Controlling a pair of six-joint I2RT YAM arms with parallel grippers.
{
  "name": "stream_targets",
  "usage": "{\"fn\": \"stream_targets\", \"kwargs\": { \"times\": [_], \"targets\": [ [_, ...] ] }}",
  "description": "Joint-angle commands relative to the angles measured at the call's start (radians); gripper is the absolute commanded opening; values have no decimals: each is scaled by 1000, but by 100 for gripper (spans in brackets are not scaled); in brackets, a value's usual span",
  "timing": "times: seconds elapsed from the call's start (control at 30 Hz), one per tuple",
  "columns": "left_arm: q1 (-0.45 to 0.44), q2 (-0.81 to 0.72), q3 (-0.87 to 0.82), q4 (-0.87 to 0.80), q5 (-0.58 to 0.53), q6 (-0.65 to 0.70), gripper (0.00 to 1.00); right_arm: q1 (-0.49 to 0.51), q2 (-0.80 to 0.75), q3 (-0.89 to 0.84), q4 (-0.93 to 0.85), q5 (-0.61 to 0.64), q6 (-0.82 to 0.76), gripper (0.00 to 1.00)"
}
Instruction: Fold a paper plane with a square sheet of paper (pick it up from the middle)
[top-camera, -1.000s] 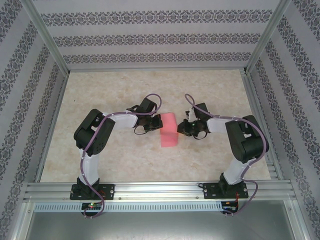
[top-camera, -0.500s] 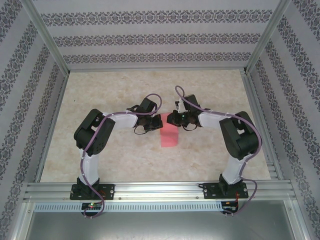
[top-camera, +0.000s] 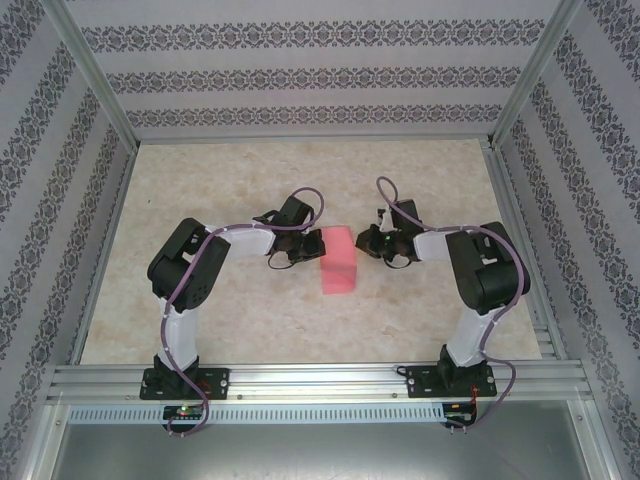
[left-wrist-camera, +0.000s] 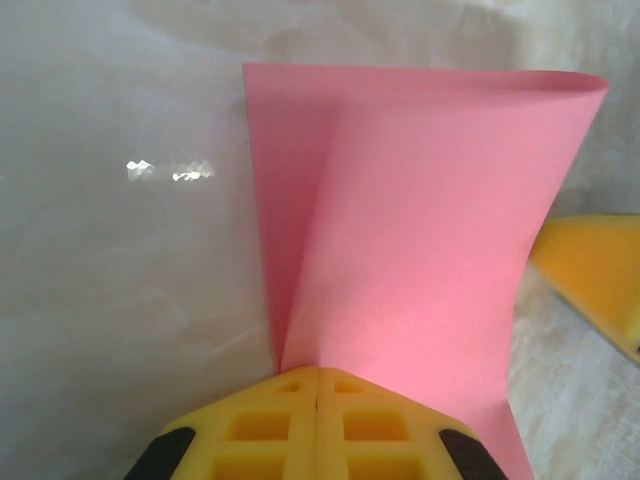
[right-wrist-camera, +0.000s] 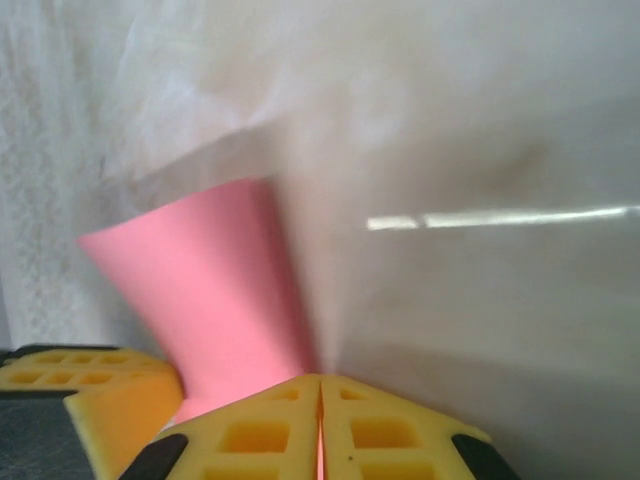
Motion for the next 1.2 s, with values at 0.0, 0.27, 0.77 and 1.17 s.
{"fn": "stream_targets", "kwargs": {
  "times": [0.0,0.27,0.77,1.17],
  "targets": [
    [-5,90,-79,-199,-134,30,0,8,-69,22,-29,87,0,10],
    [-9,95,-70,-210,-139,37,0,125,-30,145,-14,34,36,11],
    [-11,98,-74,-219,-143,28,0,23,144,215,-55,104,-20,10],
    [-13,95,-65,-216,-137,28,0,38,-97,140,-146,79,-39,11]
  ]
}}
